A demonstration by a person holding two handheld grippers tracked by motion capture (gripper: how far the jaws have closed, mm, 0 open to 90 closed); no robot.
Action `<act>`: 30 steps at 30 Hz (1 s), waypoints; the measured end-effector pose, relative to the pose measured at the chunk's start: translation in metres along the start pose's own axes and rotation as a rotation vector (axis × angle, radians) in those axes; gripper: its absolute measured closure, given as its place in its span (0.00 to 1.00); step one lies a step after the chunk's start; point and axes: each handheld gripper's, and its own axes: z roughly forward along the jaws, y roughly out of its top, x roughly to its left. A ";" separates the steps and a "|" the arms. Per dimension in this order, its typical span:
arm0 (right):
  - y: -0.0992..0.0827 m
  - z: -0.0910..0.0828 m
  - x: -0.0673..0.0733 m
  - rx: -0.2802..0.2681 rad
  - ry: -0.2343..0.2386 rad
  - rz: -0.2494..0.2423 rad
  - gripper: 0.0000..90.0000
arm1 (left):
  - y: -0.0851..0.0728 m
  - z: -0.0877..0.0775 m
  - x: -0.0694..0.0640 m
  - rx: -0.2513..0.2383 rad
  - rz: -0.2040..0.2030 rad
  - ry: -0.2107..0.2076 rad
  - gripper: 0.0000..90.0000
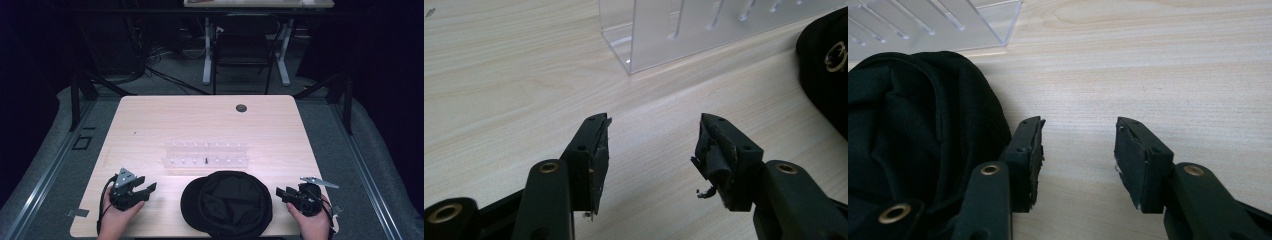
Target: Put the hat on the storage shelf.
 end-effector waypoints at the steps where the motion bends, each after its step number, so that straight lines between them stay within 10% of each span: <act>1: 0.000 0.000 0.000 0.003 0.000 0.000 0.59 | 0.000 0.000 0.000 -0.002 -0.002 -0.001 0.52; 19: 0.016 -0.018 0.011 0.051 0.015 0.019 0.57 | 0.000 0.003 -0.009 0.015 0.036 -0.029 0.52; 30: 0.034 -0.022 0.033 0.207 0.047 -0.035 0.66 | 0.001 0.003 -0.010 0.007 0.030 -0.036 0.52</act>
